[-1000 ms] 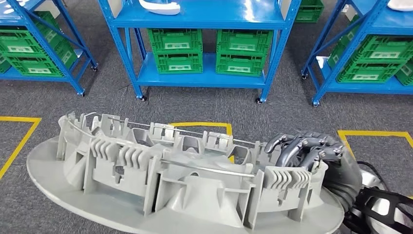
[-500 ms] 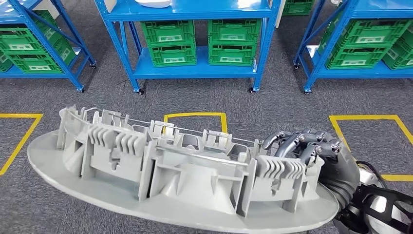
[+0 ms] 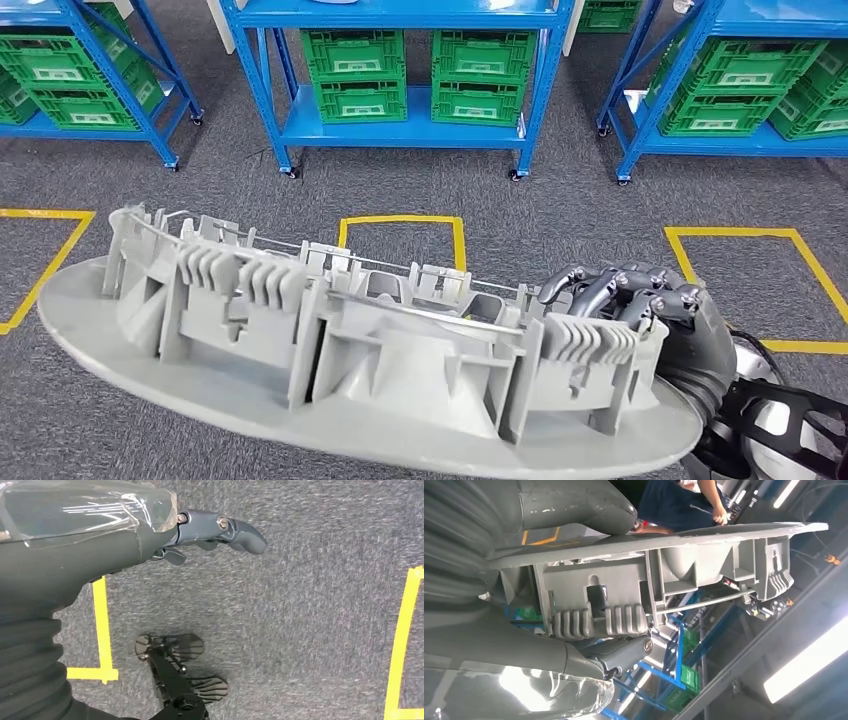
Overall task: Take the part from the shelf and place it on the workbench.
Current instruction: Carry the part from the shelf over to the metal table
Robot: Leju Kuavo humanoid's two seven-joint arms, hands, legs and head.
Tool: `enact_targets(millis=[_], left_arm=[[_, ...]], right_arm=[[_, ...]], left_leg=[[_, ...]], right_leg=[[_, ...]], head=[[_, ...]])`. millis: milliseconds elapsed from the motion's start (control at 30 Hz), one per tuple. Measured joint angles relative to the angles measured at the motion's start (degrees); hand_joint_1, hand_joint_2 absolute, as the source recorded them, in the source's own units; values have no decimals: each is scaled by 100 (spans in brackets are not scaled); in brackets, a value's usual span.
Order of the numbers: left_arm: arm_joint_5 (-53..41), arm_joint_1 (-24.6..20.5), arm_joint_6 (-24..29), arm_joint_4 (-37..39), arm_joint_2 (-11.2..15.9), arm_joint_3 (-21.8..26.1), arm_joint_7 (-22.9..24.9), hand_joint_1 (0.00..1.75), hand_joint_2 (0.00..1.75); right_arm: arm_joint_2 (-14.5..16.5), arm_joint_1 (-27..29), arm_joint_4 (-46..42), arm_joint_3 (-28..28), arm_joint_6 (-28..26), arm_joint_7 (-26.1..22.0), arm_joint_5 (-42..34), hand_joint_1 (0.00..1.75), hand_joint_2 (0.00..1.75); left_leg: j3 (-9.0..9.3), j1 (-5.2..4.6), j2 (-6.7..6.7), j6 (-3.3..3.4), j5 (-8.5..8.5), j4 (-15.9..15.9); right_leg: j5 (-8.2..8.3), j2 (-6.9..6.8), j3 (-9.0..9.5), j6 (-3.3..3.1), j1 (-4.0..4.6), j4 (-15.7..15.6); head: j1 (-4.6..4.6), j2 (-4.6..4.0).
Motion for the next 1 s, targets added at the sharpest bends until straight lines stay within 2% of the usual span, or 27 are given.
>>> enact_targets(millis=[33,67,100,133,167,200,233,267,300,333,400,433,467,533,567,600,633,667,733,767,800,867,933,967,1000], left_arm=[[0,-1,-12,-1,-4,-1,1,0,175],[0,0,-23,-1,-9,-2,2,0,175],[0,1,-34,-1,-13,-2,2,0,175],[0,0,-43,-1,-14,-3,3,0,175],[0,1,-48,-2,-16,-3,3,0,175],[0,0,-52,-2,-18,-3,3,0,175],[0,1,-54,-2,-18,-3,4,0,175],[0,5,-55,-3,-16,-3,8,0,175],[0,8,-55,-3,-14,-2,13,0,175],[0,15,-55,-3,-12,-2,19,0,175],[0,33,-55,-3,-3,-2,25,0,175],[0,45,-56,-3,-1,-3,25,0,175],[0,54,-56,-3,3,-3,25,0,175],[0,61,-57,-3,4,-4,25,0,175],[0,61,-60,-3,4,-4,25,0,175],[0,61,-64,-3,4,-4,25,0,175],[0,61,-70,-3,4,-4,24,0,175],[0,61,-76,-3,5,-4,21,0,175],[0,59,-84,-3,15,-4,14,0,175],[0,58,-85,-3,22,-3,8,0,175],[0,57,-85,-3,28,-3,3,0,175],[0,55,-78,-3,41,-2,-4,0,175],[0,53,-70,-3,49,-2,-8,0,175],[0,51,-68,-3,50,-2,-10,0,175],[0,48,-68,-3,46,-2,-11,0,175]], right_arm=[[-20,4,10,-1,-1,-29,-2,175,175],[-47,10,25,-3,-1,-72,-4,175,175],[-78,18,43,-5,-1,-121,-7,175,175],[-109,23,62,-7,-2,-167,-9,175,175],[-133,26,77,-9,-1,-203,-11,175,175],[-152,28,91,-10,-1,-230,-13,175,175],[-169,25,100,-9,0,-250,-15,175,175],[-184,26,107,-8,2,-267,-19,175,175],[-198,23,115,-5,2,-279,-26,175,175],[-209,16,123,-2,3,-287,-36,175,175],[-222,1,146,8,0,-289,-50,175,175],[-225,-4,154,12,-1,-285,-52,175,175],[-228,-8,159,16,-3,-280,-49,175,175],[-233,-12,163,19,-7,-276,-45,175,175],[-236,-11,167,19,-8,-280,-45,175,175],[-240,-9,174,20,-9,-295,-44,175,175],[-252,-6,183,20,-10,-323,-43,175,175],[-271,-4,192,20,-13,-362,-37,175,175],[-320,-6,202,18,-20,-438,9,175,175],[-340,-12,203,19,-25,-458,51,175,175],[-354,-18,203,22,-31,-464,100,175,175],[-367,-25,198,37,-51,-447,204,175,175],[-372,-26,183,62,-71,-400,301,175,175],[-373,-29,175,78,-75,-376,337,175,175],[-373,-30,171,96,-78,-358,363,175,175]], left_leg=[[-107,-5,4,14,95,4],[-223,-9,9,9,181,16],[-345,-11,14,3,263,37],[-474,-7,18,-11,335,71],[-601,0,20,-31,398,119],[-730,4,21,-58,450,187],[-854,2,14,-90,490,268],[-937,-4,8,-125,524,333],[-995,-8,3,-161,561,383],[-1025,-5,-1,-195,607,399],[-1061,27,-8,-260,678,392],[-1100,44,-16,-295,589,446],[-1164,59,-22,-331,389,604],[-1361,80,-27,-400,-195,1280],[-1452,86,-26,-423,-396,1668],[-1486,90,-26,-433,-478,1947],[-1411,92,-26,-433,-450,2005],[-1208,93,-26,-424,-348,1812],[-575,83,-30,-376,-162,955],[-336,64,-29,-337,-113,598],[-206,42,-28,-296,-107,382],[-210,2,-32,-213,-93,302],[-212,20,-61,-114,-14,211],[-217,30,-80,-64,38,162],[-231,34,-105,-27,84,131]], right_leg=[[-260,2,-94,-9,-8,385],[-421,2,-156,18,-18,757],[-450,2,-161,78,-31,1029],[-352,1,-71,160,-47,1116],[-203,0,108,237,-65,1005],[-102,-1,397,287,-86,694],[-139,-3,766,288,-89,221],[-244,0,1045,241,-83,-179],[-369,-1,1239,174,-69,-487],[-455,-1,1309,104,-46,-642],[-382,-14,1218,-5,-52,-636],[-324,-22,1172,-51,-61,-635],[-260,-30,1120,-87,-75,-637],[-146,-35,1004,-118,-74,-633],[-95,-35,951,-116,-73,-629],[-48,-32,901,-107,-72,-624],[-11,-29,861,-91,-72,-621],[20,-26,826,-73,-72,-620],[61,-30,795,-35,-64,-619],[81,-39,790,-11,-58,-624],[100,-51,784,15,-53,-627],[142,-81,775,82,-54,-652],[101,-100,715,115,-54,-591],[-3,-94,630,103,-49,-426],[-173,-82,481,74,-46,-114]], head=[[7,0],[8,0],[9,0],[10,0],[10,0],[10,0],[12,0],[-1,0],[-8,-1],[-18,-1],[-22,-1],[-27,-1],[-29,-2],[-39,-2],[-41,-2],[-41,-2],[-41,-1],[-42,-1],[-42,-1],[-38,-1],[-39,-1],[-43,0],[-42,-1],[-37,-1],[-28,-1]])
